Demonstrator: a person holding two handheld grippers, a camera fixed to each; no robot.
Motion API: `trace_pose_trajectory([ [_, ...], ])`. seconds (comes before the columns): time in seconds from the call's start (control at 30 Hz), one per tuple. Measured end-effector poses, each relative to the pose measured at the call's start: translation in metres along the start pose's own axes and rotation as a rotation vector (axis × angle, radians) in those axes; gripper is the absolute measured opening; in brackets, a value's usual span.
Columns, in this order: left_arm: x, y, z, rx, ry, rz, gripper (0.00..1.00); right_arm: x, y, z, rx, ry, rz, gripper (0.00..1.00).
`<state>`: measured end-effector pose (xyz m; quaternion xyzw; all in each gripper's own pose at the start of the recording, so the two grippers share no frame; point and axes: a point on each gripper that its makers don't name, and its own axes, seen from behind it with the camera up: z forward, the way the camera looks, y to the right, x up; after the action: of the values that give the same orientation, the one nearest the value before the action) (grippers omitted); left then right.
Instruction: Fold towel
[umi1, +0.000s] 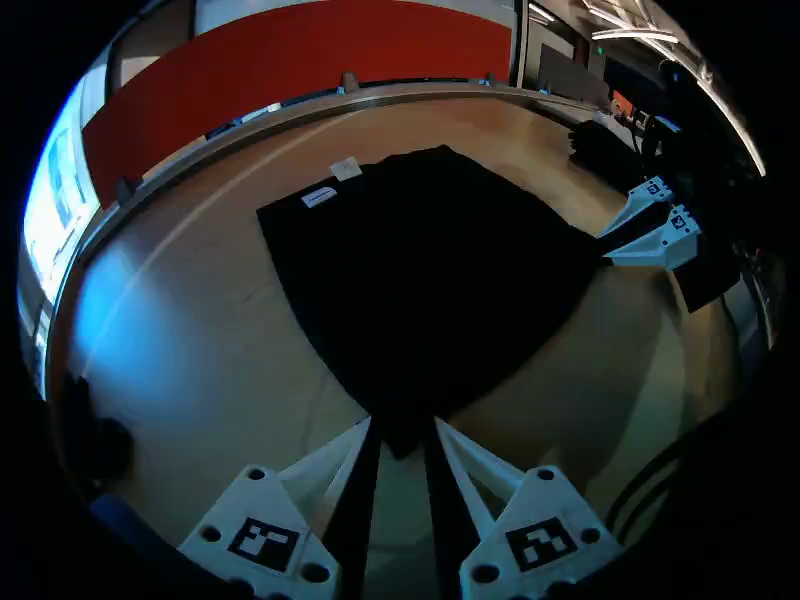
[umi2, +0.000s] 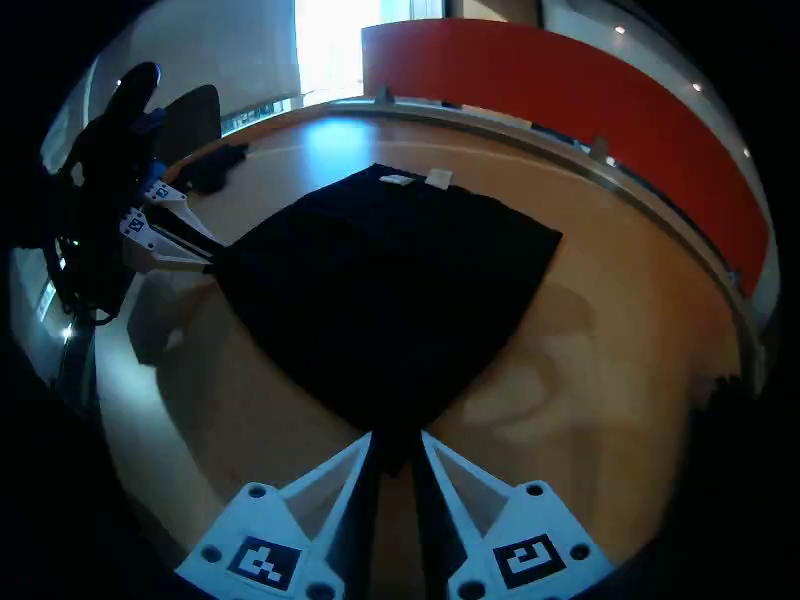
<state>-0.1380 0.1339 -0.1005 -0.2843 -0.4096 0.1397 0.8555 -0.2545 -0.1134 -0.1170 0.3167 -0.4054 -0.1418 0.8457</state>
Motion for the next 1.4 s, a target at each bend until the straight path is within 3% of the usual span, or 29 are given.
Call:
trace_pose_trajectory([
  [0.1, 0.001, 0.001, 0.000, 0.006, 0.003, -0.005, 0.20, 0.000, -0.001, 0.000, 0.002, -0.002, -0.007, 0.19],
  [0.6, 0.005, 0.011, -0.009, -0.001, -0.006, -0.040, 0.15, 0.014, 0.001, -0.015, -0.008, 0.026, -0.018, 0.17],
  [0.9, 0.034, 0.009, -0.037, 0.017, 0.032, -0.095, 0.15, 0.042, 0.004, -0.042, -0.018, 0.065, -0.028, 0.17],
  [1.17, 0.058, 0.006, -0.064, 0.025, 0.046, -0.094, 0.15, 0.065, 0.002, -0.072, -0.014, 0.104, -0.024, 0.17],
  [1.4, 0.071, 0.015, -0.086, 0.001, 0.047, -0.102, 0.15, 0.073, -0.005, -0.095, -0.010, 0.112, -0.022, 0.17],
])
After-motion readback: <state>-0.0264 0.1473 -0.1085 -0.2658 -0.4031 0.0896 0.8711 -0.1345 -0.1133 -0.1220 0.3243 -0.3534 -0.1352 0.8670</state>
